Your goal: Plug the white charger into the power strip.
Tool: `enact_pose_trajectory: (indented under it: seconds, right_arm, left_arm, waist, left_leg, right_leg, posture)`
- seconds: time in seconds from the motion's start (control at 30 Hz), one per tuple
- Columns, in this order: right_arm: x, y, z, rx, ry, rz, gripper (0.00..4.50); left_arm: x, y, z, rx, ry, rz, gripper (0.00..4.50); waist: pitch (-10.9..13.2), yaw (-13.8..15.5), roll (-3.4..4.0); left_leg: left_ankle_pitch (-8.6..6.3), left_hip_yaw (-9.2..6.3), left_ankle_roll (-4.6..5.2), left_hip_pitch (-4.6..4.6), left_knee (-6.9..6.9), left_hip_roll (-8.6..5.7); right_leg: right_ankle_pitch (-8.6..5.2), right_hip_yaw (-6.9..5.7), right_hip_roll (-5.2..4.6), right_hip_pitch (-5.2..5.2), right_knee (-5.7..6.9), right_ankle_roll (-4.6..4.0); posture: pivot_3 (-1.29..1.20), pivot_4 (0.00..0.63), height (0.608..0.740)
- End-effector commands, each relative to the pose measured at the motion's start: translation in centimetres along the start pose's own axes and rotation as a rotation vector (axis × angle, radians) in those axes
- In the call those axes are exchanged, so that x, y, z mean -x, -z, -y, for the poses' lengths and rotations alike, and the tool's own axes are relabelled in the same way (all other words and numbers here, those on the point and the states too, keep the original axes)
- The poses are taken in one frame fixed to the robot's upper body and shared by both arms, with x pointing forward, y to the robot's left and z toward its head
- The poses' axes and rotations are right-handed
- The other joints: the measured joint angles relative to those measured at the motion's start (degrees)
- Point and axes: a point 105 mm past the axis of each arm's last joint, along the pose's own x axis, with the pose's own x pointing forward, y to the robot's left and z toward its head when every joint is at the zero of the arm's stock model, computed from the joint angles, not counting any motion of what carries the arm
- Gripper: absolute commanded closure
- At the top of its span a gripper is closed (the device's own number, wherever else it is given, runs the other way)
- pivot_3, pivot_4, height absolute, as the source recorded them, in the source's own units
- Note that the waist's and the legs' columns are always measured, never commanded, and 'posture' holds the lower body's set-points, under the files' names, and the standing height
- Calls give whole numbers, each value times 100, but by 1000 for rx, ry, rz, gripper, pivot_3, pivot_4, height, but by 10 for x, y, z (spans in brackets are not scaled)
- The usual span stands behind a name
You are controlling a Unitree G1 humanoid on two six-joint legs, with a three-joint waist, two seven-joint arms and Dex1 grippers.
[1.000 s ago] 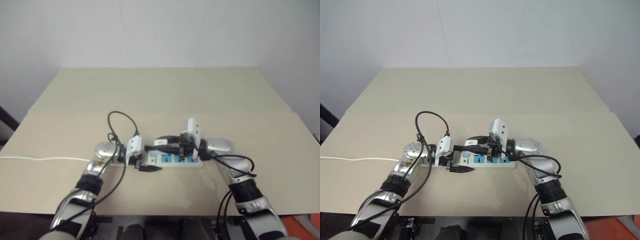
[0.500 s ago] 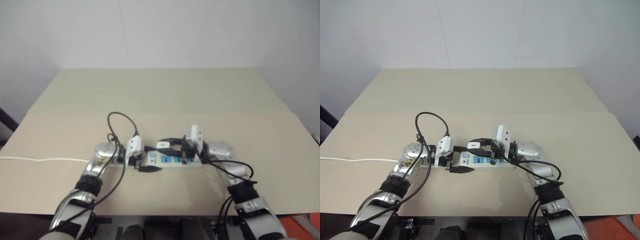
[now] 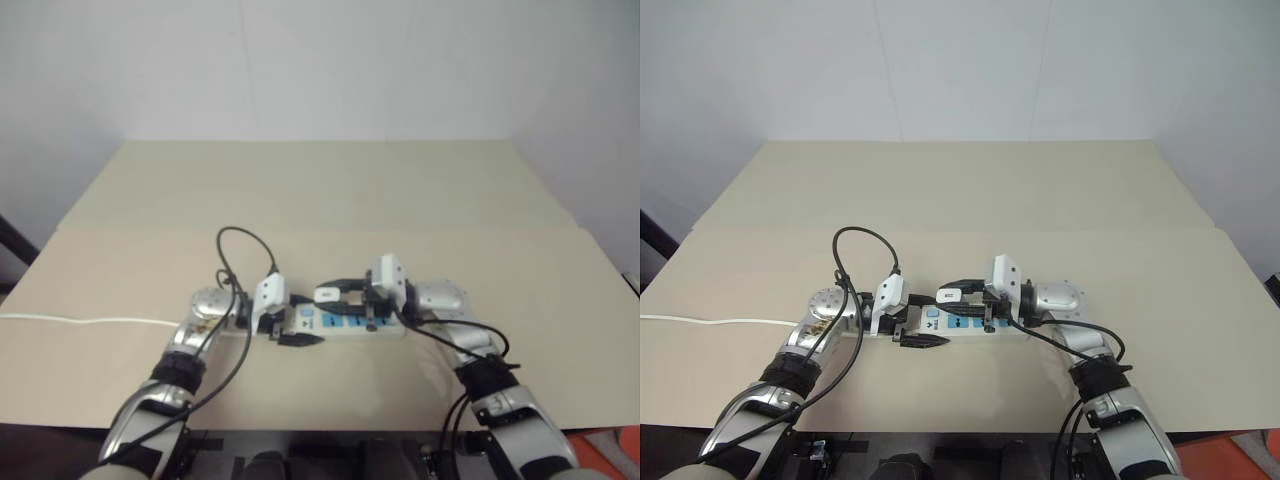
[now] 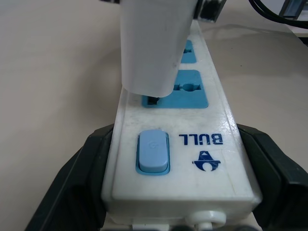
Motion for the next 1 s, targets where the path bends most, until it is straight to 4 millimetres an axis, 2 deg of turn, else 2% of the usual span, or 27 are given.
enact_pose_trajectory:
  seconds: [0.03, 0.13, 0.43, 0.67, 0.77, 0.9, 1.0]
  right_arm:
    - [13, 32, 4, -92, 63, -132, 3388]
    - [13, 34, 3, -119, 63, -126, 3388]
    - [35, 52, -2, -208, 98, -173, 3388]
    - [48, 61, -5, -206, 84, -224, 3388]
    - [39, 55, -6, -174, 48, -205, 3388]
    - [14, 41, -6, -152, -2, -130, 3388]
    - [4, 39, -6, -144, -12, -109, 3388]
  left_arm:
    - [1, 7, 12, -4, 68, -39, 1195]
    - [2, 7, 13, -4, 67, -37, 1195]
    - [6, 10, 17, 0, 72, -40, 1195]
    - [10, 9, 17, -5, 67, -40, 1195]
    - [11, 10, 18, -5, 67, -40, 1195]
    - [13, 11, 20, -5, 66, -44, 1195]
    - [15, 11, 21, -6, 62, -44, 1195]
  waist:
    - [-1, -5, -2]
    - [-4, -13, -5]
    - [-19, -16, -15]
    - [-24, -13, -20]
    - [-25, -13, -22]
    - [-25, -55, -22]
    - [-25, -137, -22]
  left_leg:
    - [0, 0, 0, 1, 0, 0]
    - [0, 1, 0, 5, 0, 1]
    - [-3, 0, 5, 8, -7, 4]
    - [-4, 0, 7, 9, -7, 3]
    - [-5, 0, 8, 8, -7, 4]
    - [-5, 1, 9, 9, -9, 5]
    - [-6, 0, 9, 12, -11, 8]
  right_leg:
    - [0, 1, 0, 0, 0, 0]
    - [-2, 2, 1, 0, 0, -3]
    - [-5, 2, 3, -1, 0, -8]
    - [-7, 2, 3, -1, -2, -9]
    - [-7, 1, 3, -1, -3, -9]
    - [-9, 2, 4, -4, -2, -12]
    - [-12, 2, 7, -6, -2, -17]
  posture:
    - [0, 150, 740]
    - [0, 150, 740]
    - [0, 150, 740]
    - [0, 150, 740]
    - [0, 150, 740]
    - [0, 150, 740]
    - [0, 150, 740]
